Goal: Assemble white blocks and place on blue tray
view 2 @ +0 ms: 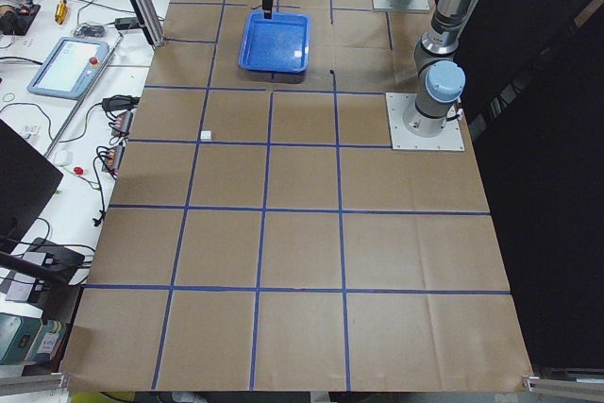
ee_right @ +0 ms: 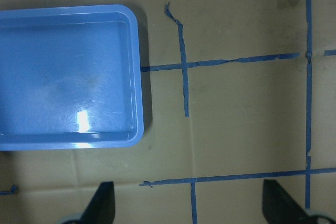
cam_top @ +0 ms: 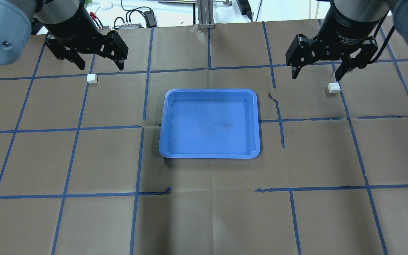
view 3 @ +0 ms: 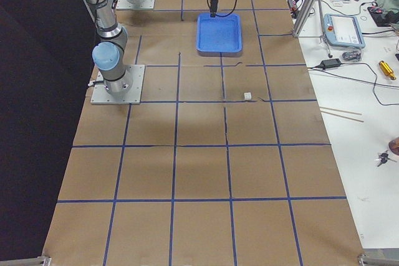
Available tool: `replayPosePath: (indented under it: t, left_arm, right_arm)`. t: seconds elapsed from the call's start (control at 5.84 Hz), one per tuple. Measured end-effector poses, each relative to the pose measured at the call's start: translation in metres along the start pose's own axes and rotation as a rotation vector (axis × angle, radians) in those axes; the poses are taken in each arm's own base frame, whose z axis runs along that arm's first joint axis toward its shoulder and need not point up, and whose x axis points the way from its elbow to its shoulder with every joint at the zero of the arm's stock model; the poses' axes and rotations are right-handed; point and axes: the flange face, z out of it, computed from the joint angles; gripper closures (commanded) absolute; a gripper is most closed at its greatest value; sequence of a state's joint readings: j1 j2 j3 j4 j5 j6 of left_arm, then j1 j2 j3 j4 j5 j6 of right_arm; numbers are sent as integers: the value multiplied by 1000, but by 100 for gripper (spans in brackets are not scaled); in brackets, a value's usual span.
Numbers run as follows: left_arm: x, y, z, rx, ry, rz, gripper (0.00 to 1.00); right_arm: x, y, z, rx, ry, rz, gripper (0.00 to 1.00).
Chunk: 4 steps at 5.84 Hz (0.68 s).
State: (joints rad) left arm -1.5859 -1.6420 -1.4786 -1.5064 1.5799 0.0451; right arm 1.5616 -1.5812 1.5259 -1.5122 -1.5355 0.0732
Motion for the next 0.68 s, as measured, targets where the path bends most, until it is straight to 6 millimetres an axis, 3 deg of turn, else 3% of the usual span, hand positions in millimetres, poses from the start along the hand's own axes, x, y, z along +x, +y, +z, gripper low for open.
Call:
replayPosePath:
  t: [0.34,0.68]
  left_arm:
    - [-2,-2,-3,6,0,15,1]
    - [-4,-6,-8,18,-1,180,1]
  right_arm:
    - [2,1,0,-6,-1,-23,0]
    - [8,-2,0,-4,0,-158,0]
